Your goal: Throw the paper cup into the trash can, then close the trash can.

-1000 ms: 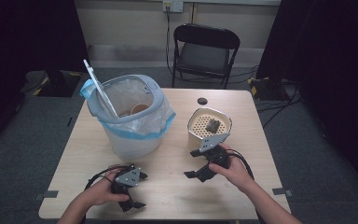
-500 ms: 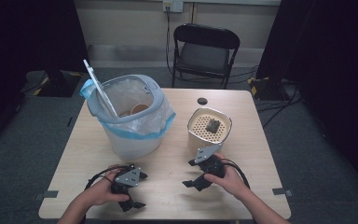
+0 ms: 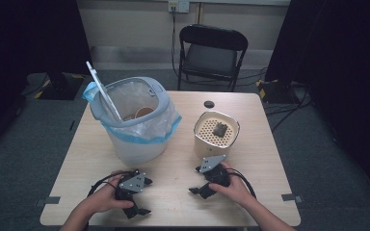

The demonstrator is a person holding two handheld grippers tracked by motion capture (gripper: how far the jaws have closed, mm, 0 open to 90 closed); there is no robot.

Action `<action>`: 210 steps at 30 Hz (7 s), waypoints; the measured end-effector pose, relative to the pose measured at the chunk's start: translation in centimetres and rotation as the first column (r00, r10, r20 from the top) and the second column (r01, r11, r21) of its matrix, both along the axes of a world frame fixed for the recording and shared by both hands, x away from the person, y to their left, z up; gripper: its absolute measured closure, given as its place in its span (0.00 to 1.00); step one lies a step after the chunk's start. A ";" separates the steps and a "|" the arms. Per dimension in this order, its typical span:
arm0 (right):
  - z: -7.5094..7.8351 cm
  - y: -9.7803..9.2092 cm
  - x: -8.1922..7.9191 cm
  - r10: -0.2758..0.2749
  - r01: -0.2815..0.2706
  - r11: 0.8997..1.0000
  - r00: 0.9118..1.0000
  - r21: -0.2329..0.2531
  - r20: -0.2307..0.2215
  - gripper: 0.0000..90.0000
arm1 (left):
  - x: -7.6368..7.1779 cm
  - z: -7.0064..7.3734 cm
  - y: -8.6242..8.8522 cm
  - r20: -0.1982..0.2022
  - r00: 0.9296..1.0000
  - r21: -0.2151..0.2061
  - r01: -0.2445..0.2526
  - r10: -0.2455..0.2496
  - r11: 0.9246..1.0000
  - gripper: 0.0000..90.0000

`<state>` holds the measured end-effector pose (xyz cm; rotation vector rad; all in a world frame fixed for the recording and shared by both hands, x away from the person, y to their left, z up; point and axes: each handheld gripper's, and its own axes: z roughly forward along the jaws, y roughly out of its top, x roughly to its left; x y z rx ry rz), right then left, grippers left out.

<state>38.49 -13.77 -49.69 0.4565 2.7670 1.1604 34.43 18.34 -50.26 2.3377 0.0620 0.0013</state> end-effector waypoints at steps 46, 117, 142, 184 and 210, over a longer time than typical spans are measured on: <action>-0.4 0.0 -0.2 -0.009 0.008 1.000 1.000 0.022 0.030 0.14 | -1.5 6.1 3.1 -0.204 0.932 -0.072 -0.320 0.300 0.945 0.18; -0.4 0.0 -0.3 -0.011 0.010 1.000 0.999 0.023 0.031 0.14 | 0.5 24.4 9.8 -0.148 0.869 -0.107 -0.488 0.472 0.866 0.21; -0.4 0.0 -0.3 -0.011 0.011 1.000 0.999 0.023 0.030 0.14 | 3.4 26.6 8.2 -0.063 0.857 -0.128 -0.515 0.512 0.847 0.19; -0.4 0.0 -0.3 -0.010 0.009 1.000 1.000 0.021 0.029 0.14 | 7.3 27.6 5.0 -0.022 0.805 -0.115 -0.591 0.592 0.799 0.53; -0.4 0.0 -0.3 -0.012 0.011 1.000 0.999 0.021 0.030 0.13 | 10.0 26.3 1.7 0.001 0.781 -0.044 -0.624 0.624 0.780 0.66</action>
